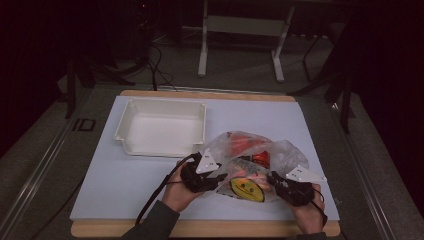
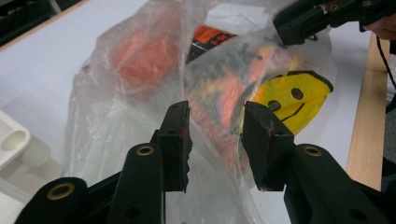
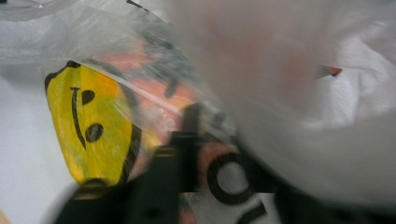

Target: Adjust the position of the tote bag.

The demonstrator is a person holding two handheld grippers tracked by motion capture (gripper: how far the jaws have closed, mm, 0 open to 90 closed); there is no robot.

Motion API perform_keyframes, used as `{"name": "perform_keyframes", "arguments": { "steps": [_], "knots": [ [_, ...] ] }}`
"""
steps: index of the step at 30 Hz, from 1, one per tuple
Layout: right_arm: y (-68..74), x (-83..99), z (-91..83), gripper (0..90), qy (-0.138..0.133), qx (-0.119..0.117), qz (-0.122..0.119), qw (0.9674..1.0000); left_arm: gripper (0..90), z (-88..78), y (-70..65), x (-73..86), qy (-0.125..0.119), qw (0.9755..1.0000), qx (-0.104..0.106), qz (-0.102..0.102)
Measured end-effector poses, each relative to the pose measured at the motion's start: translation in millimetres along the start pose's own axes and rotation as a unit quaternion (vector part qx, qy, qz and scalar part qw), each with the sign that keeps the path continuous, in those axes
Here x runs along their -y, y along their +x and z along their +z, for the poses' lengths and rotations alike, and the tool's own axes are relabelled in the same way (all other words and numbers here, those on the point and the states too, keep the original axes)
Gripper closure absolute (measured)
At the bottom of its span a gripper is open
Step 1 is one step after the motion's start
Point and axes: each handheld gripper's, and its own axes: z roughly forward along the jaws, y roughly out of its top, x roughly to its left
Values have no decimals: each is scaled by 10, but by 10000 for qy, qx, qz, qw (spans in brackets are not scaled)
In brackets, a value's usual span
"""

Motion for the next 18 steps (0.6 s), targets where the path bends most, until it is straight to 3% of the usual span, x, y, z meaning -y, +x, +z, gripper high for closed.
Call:
{"name": "perform_keyframes", "arguments": {
  "steps": [2, 7, 11, 18],
  "knots": [
    [16, -27, 38, 543, -17, 4, -24, 10000, 617, 12, 1, -3, 19, 10000, 8, -2],
    [22, -92, 105, 379, -59, -58, 32, 10000, 613, 33, 4, -1, 71, 10000, -9, -24],
    [34, -147, 171, 295, 0, -184, -6, 9998, 609, 54, 13, 7, 110, 9999, -3, -54],
    [52, -224, 303, 240, 79, -332, -88, 9994, 609, 81, 11, 10, 123, 9999, 30, -86]
  ]
}}
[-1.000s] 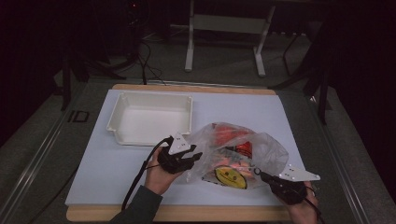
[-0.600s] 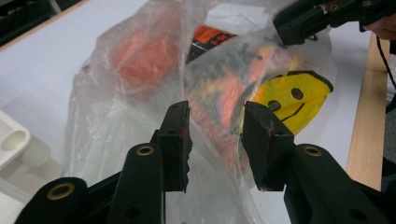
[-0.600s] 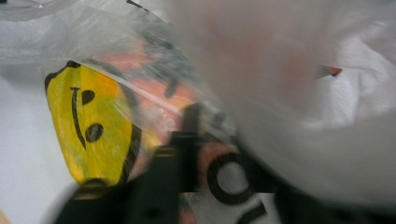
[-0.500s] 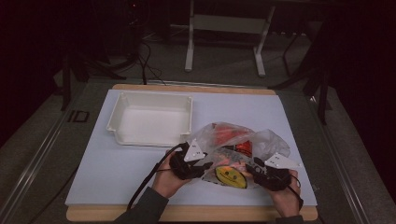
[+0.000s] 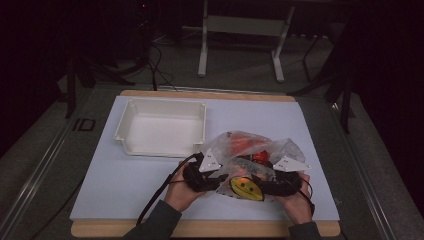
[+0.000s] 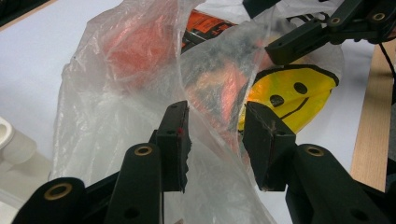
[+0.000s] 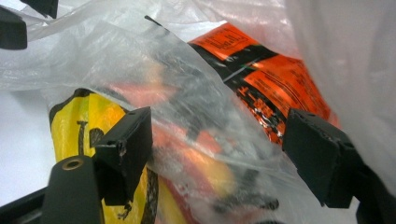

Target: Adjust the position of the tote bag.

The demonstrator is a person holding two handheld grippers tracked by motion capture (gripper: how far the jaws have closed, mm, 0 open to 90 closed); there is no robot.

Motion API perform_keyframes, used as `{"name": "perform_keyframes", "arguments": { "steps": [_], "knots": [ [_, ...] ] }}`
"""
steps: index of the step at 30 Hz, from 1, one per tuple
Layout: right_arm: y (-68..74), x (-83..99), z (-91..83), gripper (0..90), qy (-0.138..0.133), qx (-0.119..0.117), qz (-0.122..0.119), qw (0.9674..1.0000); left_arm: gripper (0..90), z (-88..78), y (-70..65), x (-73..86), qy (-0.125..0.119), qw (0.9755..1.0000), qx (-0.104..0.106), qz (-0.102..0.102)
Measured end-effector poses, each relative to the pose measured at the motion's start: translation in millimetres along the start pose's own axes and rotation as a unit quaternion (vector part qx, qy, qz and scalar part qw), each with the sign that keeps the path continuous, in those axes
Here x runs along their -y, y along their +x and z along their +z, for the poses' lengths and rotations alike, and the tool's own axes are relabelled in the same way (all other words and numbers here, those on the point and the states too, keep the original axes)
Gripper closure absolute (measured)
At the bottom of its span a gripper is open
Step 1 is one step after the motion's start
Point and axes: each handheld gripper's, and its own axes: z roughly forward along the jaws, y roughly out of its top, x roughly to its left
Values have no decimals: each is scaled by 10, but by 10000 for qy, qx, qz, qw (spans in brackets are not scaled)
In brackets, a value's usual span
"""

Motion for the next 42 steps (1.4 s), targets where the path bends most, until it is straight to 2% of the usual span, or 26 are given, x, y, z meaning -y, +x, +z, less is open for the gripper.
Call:
{"name": "perform_keyframes", "arguments": {
  "steps": [2, 5, 8, 14, 16, 18, 23, 29, 33, 37, 40, 42],
  "knots": [
    [-5, -11, 12, 235, 25, -18, 31, 10000, 609, 1, -1, -2, -3, 10000, 8, 2],
    [-38, -28, 72, 247, 152, -235, 66, 9996, 609, 6, -6, -9, -3, 10000, 14, 7],
    [-33, -21, 90, 317, 244, -467, 76, 9986, 609, 11, -9, -17, -9, 10000, 17, -4],
    [111, -5, -26, 475, 208, -805, -213, 9963, 610, 37, -21, -45, 24, 10000, 36, 17],
    [161, 8, -60, 571, 246, -912, -306, 9951, 610, 49, -32, -59, 26, 10000, 45, 28],
    [217, 27, -82, 642, 291, -1059, -366, 9933, 610, 61, -43, -76, 19, 10000, 56, 32],
    [397, 118, -69, 738, 500, -1316, -684, 9877, 612, 105, -79, -132, -11, 9999, 101, 39],
    [555, 192, -42, 761, 691, -1554, -927, 9811, 612, 175, -126, -200, -36, 9999, 150, 32],
    [623, 212, -41, 765, 734, -1715, -1031, 9770, 612, 270, -147, -210, -10, 10000, 53, 24],
    [668, 222, -46, 742, 763, -1877, -1134, 9727, 598, 380, -177, -182, 135, 9999, -24, 43],
    [657, 219, -61, 639, 735, -1817, -1121, 9742, 574, 430, -176, -119, 244, 9996, -113, 9],
    [626, 209, -86, 577, 662, -1688, -1060, 9777, 566, 442, -162, -67, 267, 9995, -124, -88]
  ]
}}
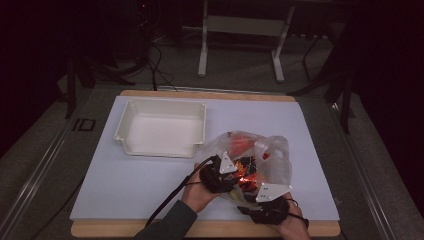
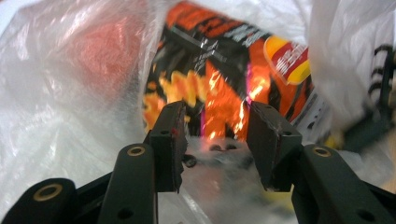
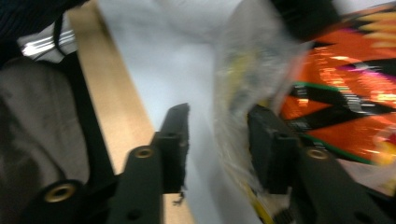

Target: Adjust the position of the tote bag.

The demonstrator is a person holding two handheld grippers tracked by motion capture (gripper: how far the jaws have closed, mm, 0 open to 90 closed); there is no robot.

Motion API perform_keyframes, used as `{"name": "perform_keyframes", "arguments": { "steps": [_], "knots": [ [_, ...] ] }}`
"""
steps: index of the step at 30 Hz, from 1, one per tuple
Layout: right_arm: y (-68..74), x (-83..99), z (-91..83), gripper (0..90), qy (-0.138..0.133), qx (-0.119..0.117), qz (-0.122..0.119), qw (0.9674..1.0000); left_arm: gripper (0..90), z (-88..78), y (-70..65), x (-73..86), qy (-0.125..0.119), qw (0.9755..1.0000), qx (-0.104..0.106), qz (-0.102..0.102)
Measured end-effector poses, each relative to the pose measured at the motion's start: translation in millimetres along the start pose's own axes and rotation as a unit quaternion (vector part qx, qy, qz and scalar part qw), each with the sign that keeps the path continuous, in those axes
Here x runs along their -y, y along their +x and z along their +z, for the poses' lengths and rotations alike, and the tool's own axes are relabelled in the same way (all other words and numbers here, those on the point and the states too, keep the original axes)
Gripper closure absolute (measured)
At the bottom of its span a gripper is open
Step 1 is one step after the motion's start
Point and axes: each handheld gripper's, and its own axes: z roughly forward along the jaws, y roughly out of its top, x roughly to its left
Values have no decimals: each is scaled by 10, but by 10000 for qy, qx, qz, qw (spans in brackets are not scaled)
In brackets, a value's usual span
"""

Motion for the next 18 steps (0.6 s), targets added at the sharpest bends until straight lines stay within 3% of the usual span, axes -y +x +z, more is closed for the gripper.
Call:
{"name": "perform_keyframes", "arguments": {
  "steps": [4, 9, 13, 18],
  "knots": [
    [-71, -15, -103, 500, -226, 233, 159, 9993, 553, 9, 17, 74, 64, 9999, -37, -76],
    [-129, -79, -163, 477, -398, 516, 276, 9975, 542, 20, 7, 116, 91, 9999, -56, -97],
    [-184, -172, -152, 435, -444, 1041, 373, 9929, 533, 36, -10, 157, 203, 9997, -95, -61],
    [-275, -128, -163, 402, -260, 1532, 478, 9867, 526, 30, -7, 226, 372, 9992, -118, -26]
  ]
}}
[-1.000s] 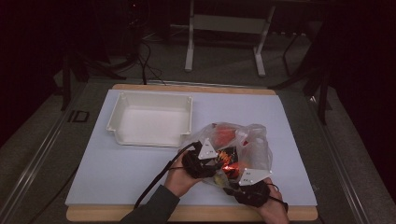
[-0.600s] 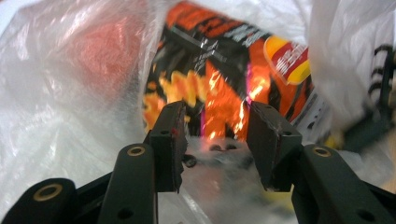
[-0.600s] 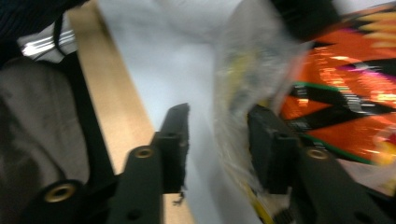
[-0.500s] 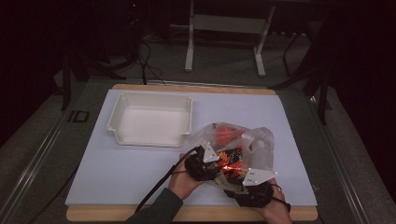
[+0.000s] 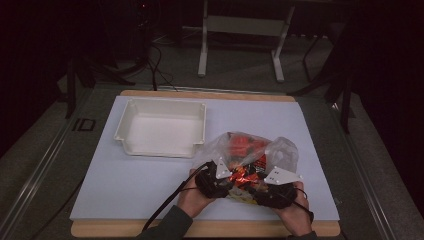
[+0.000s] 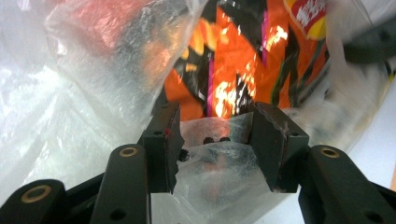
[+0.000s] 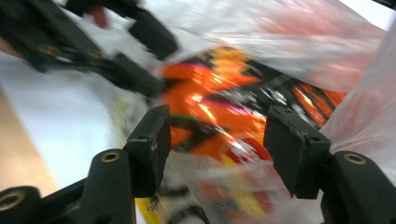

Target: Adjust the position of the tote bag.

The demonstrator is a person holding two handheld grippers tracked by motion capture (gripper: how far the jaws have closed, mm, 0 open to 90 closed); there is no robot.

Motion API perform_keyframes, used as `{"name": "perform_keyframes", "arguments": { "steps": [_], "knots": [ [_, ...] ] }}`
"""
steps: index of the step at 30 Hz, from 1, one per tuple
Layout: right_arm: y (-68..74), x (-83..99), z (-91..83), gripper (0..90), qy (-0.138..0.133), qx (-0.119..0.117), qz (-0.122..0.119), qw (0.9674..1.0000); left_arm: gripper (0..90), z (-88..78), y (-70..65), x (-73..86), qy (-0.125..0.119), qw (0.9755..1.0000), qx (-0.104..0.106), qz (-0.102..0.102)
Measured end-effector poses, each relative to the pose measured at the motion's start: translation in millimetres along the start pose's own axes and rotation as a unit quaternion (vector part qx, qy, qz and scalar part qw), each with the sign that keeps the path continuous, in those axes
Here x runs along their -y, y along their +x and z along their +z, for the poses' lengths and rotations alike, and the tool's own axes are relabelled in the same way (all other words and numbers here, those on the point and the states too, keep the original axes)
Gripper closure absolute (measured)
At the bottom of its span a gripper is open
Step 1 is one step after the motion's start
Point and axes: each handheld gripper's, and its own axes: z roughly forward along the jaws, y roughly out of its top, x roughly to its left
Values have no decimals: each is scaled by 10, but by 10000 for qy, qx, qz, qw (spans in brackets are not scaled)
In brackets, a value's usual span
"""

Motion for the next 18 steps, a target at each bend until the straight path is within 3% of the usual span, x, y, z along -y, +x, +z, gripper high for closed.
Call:
{"name": "perform_keyframes", "arguments": {
  "steps": [4, 6, 18],
  "knots": [
    [-98, 107, -14, 366, 308, 187, 87, 9993, 517, -3, -8, 45, 95, 9999, -25, 21],
    [-157, 182, -7, 362, 479, 161, 161, 9986, 517, -4, -9, 77, 114, 9999, -21, 2],
    [-294, 502, -99, 380, 737, 7, 632, 9953, 524, -18, 25, 296, 246, 9996, -28, -146]
  ]
}}
